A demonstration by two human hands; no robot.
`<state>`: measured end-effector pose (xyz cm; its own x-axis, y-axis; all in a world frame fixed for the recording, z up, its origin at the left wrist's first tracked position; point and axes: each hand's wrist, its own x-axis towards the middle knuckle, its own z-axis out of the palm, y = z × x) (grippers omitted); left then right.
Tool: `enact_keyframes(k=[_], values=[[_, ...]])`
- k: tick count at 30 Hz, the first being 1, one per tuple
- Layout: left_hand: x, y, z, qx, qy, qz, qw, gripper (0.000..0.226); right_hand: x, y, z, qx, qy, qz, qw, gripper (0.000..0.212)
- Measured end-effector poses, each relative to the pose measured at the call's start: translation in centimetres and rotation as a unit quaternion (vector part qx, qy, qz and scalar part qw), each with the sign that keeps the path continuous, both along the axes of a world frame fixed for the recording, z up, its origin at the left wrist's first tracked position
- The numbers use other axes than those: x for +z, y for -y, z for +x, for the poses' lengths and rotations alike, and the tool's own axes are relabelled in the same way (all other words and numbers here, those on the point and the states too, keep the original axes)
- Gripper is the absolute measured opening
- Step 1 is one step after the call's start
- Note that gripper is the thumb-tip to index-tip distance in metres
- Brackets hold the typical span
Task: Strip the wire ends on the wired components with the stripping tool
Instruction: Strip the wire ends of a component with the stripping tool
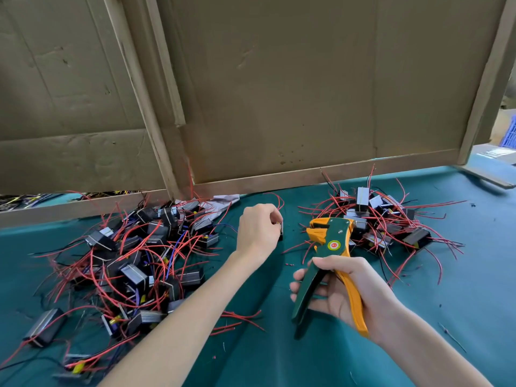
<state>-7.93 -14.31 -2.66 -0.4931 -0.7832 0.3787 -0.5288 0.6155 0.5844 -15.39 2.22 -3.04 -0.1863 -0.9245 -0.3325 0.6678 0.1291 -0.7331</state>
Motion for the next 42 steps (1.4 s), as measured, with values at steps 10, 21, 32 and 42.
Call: enact_keyframes(k=[10, 21, 32, 42], values=[[-0.1, -1.9, -0.7, -0.011, 0.262, -0.194, 0.945, 0.024, -0.1, -0.1, 0.3, 0.017, 0.007, -0.002, 1.0, 0.018], [-1.2, 0.0, -1.1, -0.077, 0.081, -0.045, 0.993, 0.036, 0.3, -0.2, 0.3, 0.0, -0.003, 0.014, 1.0, 0.011], [-1.2, 1.3, -7.2, -0.15, 0.192, -0.086, 0.966, 0.051, -0.2, 0.3, 0.2, 0.008, 0.008, 0.013, 1.0, 0.014], [4.0, 2.5, -2.0, -0.166, -0.026, 0.2, 0.965, 0.058, 0.2, 0.0, 0.5, -0.02, -0.011, 0.017, 1.0, 0.01]])
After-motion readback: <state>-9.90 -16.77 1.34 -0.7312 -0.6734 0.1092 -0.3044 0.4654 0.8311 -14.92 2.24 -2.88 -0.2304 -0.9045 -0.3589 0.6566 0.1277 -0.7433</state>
